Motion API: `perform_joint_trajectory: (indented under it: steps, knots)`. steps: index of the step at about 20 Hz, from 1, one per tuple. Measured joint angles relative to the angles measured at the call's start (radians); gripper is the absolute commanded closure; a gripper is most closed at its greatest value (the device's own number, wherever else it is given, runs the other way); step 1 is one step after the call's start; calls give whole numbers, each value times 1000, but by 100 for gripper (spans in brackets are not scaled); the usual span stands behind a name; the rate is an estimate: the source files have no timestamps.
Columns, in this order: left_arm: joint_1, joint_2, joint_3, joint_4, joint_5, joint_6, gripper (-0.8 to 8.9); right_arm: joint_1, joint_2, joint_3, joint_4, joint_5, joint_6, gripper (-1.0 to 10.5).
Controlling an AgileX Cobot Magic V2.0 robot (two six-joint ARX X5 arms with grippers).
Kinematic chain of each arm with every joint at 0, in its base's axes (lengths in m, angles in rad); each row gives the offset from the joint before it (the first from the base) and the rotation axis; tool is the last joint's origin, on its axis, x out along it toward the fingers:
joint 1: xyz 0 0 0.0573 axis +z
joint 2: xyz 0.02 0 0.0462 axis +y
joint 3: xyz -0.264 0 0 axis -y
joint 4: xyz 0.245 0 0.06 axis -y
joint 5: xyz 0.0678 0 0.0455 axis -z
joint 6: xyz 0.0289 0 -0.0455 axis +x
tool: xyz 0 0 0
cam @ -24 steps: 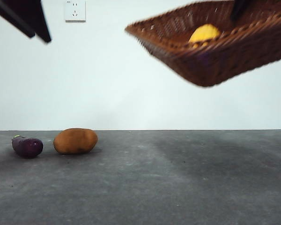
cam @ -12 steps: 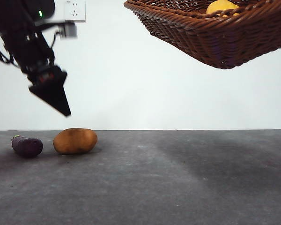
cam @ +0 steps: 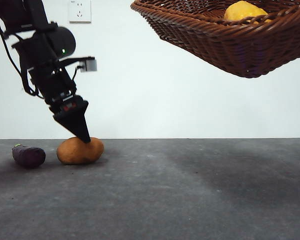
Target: Help me put the vegetables on the table into the basket
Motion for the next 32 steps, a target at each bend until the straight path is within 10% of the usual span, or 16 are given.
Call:
perform_joint_trajectory:
  steps: [14,18,32]
  knots:
    - [17,75,5,63,9,-17,474,0,0,0,0,0,-8,959]
    - [16,84,16,55,12,-20,819,0,0,0,0,0,-8,958]
    - [43,-251,8,-106,163,-178,819,0,130,0,-18,0,-3,959]
